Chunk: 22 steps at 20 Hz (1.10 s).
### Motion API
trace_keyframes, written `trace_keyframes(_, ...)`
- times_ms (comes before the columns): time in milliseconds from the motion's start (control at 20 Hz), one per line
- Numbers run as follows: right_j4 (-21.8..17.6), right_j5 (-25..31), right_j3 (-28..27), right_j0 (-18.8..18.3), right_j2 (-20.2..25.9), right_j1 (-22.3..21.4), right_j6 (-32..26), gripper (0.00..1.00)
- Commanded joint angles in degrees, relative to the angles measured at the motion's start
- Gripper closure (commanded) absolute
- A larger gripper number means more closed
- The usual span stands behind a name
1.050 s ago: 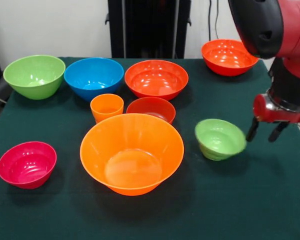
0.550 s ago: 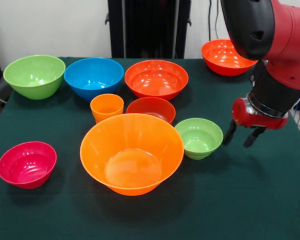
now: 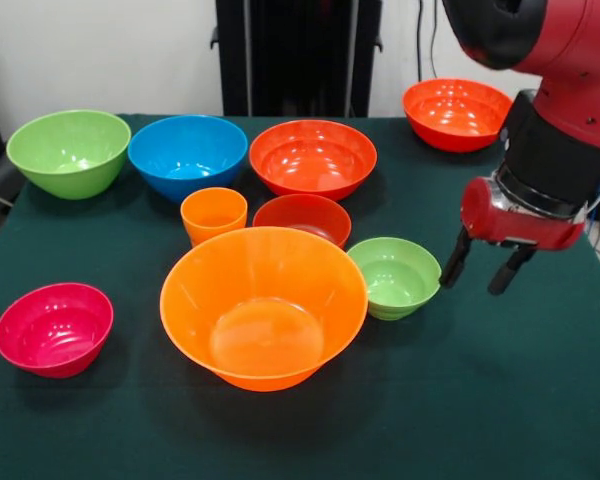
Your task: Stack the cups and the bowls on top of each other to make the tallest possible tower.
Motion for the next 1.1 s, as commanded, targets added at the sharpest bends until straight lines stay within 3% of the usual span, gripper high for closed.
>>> trace_keyframes(50, -0.44, 4.72, 0.14, -1.07, 3.52, -2.35, -1.33, 0.0)
trace_keyframes(300, 1.07, 5.3, 3.94, -1.74, 5.1, -6.73, -2.32, 0.0)
trace_keyframes(1100, -1.7, 4.02, 8.03, -5.18, 5.37, -8.56, -6.85, 0.0)
